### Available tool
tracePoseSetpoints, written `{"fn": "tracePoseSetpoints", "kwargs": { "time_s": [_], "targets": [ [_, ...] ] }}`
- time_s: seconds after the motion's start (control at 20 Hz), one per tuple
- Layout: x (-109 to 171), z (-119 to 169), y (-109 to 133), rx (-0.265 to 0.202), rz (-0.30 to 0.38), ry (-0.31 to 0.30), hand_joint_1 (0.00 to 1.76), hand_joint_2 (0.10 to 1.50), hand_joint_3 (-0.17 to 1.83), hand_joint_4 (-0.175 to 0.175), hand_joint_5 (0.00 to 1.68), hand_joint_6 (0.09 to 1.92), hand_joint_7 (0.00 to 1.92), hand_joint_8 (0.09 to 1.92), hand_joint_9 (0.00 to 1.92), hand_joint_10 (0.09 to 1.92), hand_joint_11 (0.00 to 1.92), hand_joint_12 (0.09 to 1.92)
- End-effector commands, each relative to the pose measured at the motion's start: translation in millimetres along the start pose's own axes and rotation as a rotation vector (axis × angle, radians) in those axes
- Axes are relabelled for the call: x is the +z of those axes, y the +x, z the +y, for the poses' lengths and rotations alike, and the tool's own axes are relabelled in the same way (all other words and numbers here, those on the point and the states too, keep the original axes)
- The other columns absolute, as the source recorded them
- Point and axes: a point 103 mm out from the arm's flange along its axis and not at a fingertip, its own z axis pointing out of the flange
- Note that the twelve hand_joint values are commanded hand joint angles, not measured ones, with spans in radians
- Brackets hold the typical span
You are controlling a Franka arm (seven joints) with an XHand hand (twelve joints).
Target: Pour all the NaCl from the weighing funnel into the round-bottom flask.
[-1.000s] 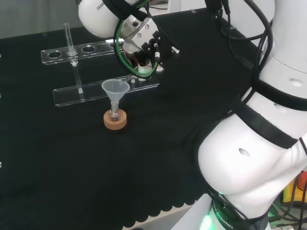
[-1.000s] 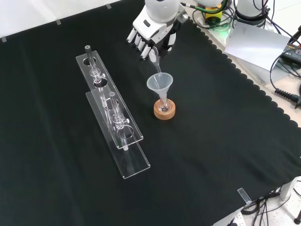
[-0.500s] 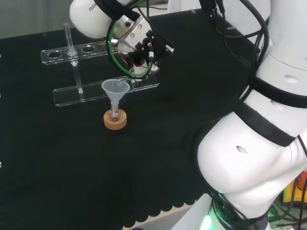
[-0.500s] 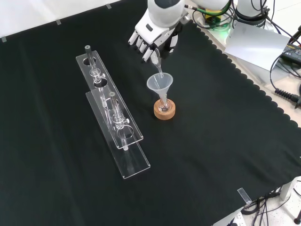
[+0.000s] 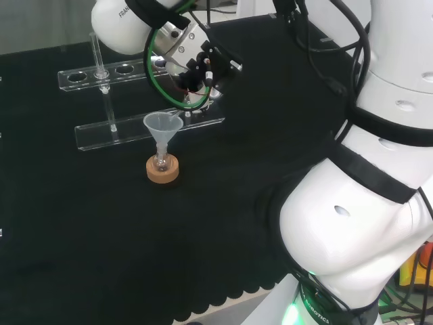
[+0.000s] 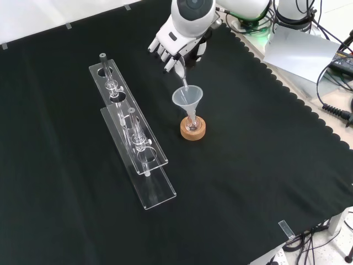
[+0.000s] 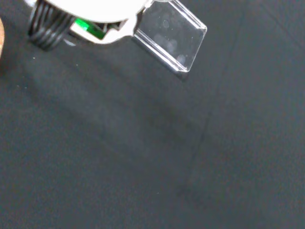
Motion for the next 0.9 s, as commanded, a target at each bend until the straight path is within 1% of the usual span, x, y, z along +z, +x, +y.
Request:
{"fn": "tracePoseSetpoints", "kwargs": {
  "time_s": [0.05, 0.35, 0.75, 0.9],
  "targets": [
    [-5, 0, 3, 0.002, -0.042, -0.003, 1.1, 0.64, 0.77, 0.175, 1.18, 0.88, 1.08, 0.58, 1.12, 0.37, 0.71, 1.16],
    [-12, -1, 8, 0.004, -0.075, -0.004, 1.1, 0.64, 0.77, 0.175, 1.18, 0.88, 1.08, 0.58, 1.12, 0.37, 0.71, 1.16],
    [-12, -1, 13, -0.002, -0.1, 0.011, 1.1, 0.64, 0.77, 0.175, 1.18, 0.88, 1.07, 0.58, 1.12, 0.36, 0.71, 1.17],
    [-13, -1, 15, -0.001, -0.125, 0.016, 1.1, 0.64, 0.77, 0.175, 1.18, 0.88, 1.07, 0.58, 1.12, 0.36, 0.71, 1.17]
  ]
}}
